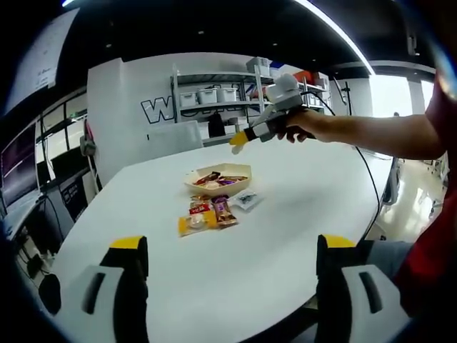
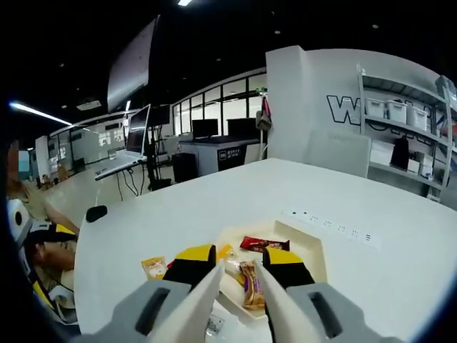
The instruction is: Place the target food into the container with the food tongs after gripping and lifting it, then release it inside without dropping or visibly crushing the food.
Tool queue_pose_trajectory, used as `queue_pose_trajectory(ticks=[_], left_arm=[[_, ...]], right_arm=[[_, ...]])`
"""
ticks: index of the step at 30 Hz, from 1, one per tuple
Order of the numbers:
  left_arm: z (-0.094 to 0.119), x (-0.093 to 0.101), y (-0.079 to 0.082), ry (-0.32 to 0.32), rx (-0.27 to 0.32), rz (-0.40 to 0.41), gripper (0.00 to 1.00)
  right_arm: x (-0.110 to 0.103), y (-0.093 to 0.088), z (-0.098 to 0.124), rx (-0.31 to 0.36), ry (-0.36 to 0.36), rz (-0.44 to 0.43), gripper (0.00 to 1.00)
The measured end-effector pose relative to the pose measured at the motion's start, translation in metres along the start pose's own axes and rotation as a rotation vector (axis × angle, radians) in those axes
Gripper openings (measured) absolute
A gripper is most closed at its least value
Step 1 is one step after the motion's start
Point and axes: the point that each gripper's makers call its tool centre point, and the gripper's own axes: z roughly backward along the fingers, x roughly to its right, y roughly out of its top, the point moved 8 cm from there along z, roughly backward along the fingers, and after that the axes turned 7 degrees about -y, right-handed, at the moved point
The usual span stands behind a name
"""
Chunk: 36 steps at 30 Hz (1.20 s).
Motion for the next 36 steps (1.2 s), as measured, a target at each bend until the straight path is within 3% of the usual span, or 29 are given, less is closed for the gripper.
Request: queue_pose_trajectory(ticks=[36], left_arm=[[-0.008, 0.009, -0.003, -0.031, -0.018, -0.004, 0.95]], right_arm=[[-0.004, -0.055, 0.003, -0.092, 0.031, -0.016, 0.22]])
